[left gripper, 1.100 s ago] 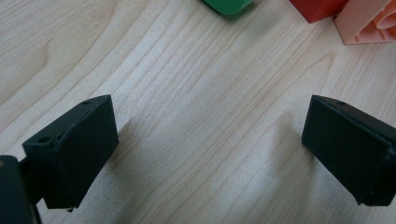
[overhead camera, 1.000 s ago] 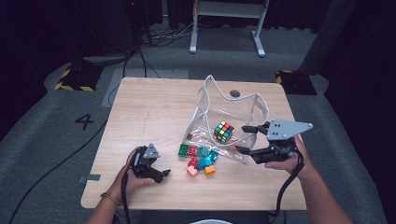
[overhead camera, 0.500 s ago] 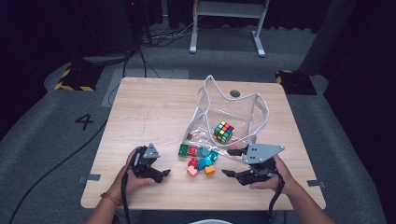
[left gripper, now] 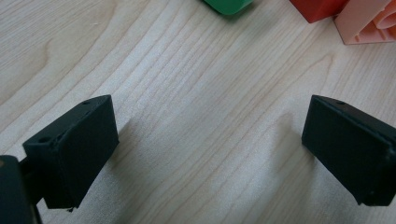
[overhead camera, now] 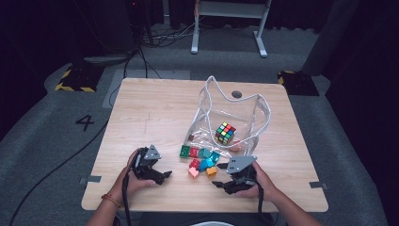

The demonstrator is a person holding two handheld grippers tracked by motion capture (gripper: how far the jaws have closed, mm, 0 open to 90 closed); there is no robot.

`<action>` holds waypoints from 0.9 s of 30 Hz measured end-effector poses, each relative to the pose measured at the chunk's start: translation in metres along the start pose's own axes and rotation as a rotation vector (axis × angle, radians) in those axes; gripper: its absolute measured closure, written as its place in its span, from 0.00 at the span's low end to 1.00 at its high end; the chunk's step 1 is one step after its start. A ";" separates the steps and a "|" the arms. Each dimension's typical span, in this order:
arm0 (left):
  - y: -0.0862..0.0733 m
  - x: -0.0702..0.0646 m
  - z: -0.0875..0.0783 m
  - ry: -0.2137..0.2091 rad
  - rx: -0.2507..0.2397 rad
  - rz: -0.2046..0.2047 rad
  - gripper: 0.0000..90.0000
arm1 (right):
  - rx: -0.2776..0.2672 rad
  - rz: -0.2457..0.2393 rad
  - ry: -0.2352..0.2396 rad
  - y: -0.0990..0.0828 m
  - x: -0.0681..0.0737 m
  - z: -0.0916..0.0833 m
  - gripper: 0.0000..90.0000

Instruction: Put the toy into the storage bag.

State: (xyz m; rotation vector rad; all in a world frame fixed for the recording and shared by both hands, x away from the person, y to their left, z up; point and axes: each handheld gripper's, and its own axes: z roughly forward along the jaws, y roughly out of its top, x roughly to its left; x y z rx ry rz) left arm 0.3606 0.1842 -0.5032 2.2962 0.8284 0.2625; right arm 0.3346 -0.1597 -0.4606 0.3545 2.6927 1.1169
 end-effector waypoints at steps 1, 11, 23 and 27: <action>0.000 0.000 0.000 0.000 0.000 0.000 0.04 | 0.012 0.023 -0.006 -0.001 0.002 0.003 0.40; 0.000 0.000 0.000 -0.003 -0.001 -0.001 0.04 | 0.045 0.092 -0.064 -0.010 0.004 0.030 0.41; 0.000 0.000 0.000 -0.002 0.000 0.002 0.04 | -0.032 0.138 -0.063 -0.008 0.003 0.047 0.48; 0.000 0.000 0.000 -0.002 -0.001 0.001 0.04 | -0.042 0.142 -0.060 -0.010 0.001 0.047 0.60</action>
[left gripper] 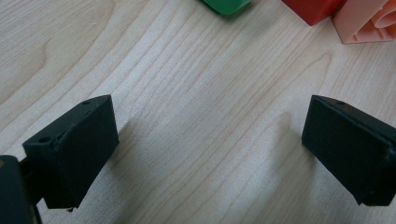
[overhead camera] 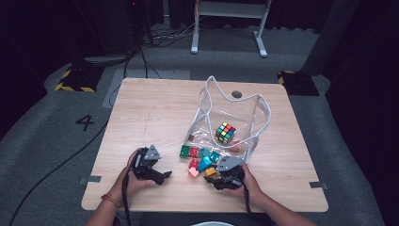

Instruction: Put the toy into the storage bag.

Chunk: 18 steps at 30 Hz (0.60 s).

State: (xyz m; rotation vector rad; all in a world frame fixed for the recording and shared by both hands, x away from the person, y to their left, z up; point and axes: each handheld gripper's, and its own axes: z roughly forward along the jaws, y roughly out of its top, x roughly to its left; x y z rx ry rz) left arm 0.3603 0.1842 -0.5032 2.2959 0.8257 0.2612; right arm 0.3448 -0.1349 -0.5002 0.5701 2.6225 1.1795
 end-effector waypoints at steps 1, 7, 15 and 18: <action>0.000 0.000 0.000 0.000 0.002 0.001 0.04 | -0.002 0.000 0.003 0.000 0.000 -0.001 0.60; 0.000 0.000 0.000 0.000 0.001 0.000 0.04 | 0.005 -0.037 -0.005 -0.002 0.001 -0.004 0.61; 0.000 0.000 0.000 0.000 0.001 0.000 0.04 | 0.002 -0.016 0.019 -0.008 -0.003 -0.024 0.61; 0.000 0.000 0.000 0.000 0.000 0.000 0.04 | -0.025 -0.055 0.025 -0.010 -0.008 -0.029 0.61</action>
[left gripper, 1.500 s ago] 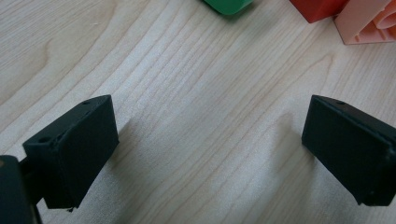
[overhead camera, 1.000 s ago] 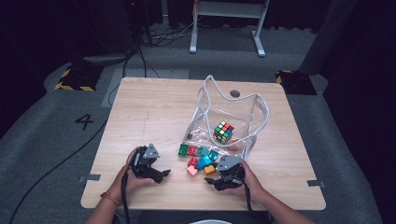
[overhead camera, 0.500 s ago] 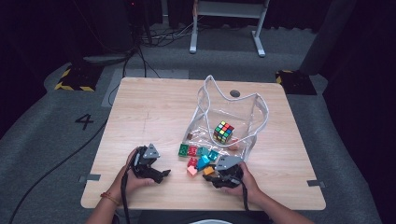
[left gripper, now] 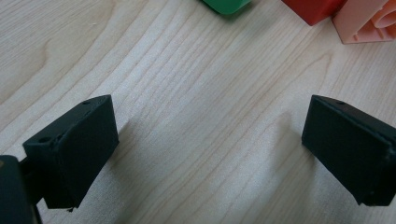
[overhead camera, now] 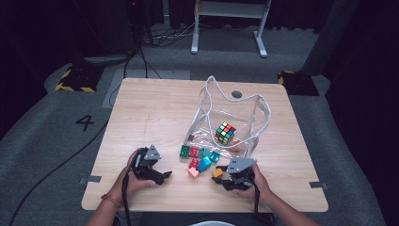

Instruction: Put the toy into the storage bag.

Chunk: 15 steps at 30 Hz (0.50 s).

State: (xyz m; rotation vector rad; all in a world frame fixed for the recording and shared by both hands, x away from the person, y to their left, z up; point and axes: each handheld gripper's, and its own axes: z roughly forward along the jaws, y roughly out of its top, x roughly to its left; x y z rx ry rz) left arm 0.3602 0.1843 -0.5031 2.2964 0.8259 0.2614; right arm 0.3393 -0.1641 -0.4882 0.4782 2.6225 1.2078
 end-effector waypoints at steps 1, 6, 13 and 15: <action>0.000 0.000 0.000 0.000 0.000 0.000 0.04 | 0.004 -0.006 0.001 -0.001 -0.002 -0.004 0.61; 0.000 0.000 0.000 0.000 0.000 0.000 0.04 | -0.002 0.015 -0.014 -0.001 -0.003 -0.017 0.61; 0.000 0.000 0.000 0.000 0.002 -0.001 0.04 | -0.076 -0.025 -0.034 0.013 -0.011 -0.043 0.61; 0.000 0.000 0.000 -0.001 0.000 0.000 0.04 | -0.102 -0.013 -0.035 0.018 -0.015 -0.050 0.61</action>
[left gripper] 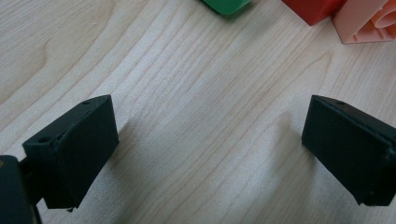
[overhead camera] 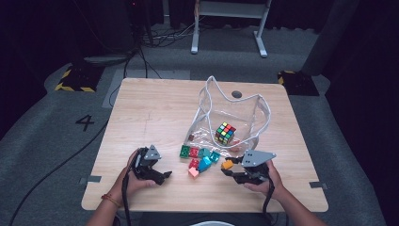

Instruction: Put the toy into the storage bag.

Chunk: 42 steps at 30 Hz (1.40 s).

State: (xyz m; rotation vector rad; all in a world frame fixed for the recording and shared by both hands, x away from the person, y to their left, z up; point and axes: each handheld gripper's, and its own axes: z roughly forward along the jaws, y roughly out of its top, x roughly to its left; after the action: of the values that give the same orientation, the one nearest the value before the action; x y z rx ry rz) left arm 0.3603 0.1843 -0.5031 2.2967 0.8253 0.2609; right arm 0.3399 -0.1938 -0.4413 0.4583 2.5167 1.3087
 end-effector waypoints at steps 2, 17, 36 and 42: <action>0.000 0.000 0.000 0.000 0.000 0.000 0.04 | -0.018 -0.001 -0.010 0.006 -0.004 -0.007 0.61; 0.000 0.000 0.000 0.000 -0.001 -0.001 0.04 | -0.063 -0.040 -0.078 0.040 -0.021 -0.060 0.61; 0.000 0.000 0.000 0.000 0.000 -0.001 0.04 | -0.076 -0.069 -0.080 0.077 -0.039 -0.087 0.61; 0.000 0.000 0.000 0.000 -0.001 -0.001 0.04 | -0.045 -0.068 -0.118 0.087 -0.056 -0.083 0.61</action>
State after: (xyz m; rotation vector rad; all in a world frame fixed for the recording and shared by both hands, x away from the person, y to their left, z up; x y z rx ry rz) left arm 0.3603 0.1842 -0.5032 2.2953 0.8258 0.2603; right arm 0.3735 -0.2305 -0.3178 0.4231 2.3797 1.2722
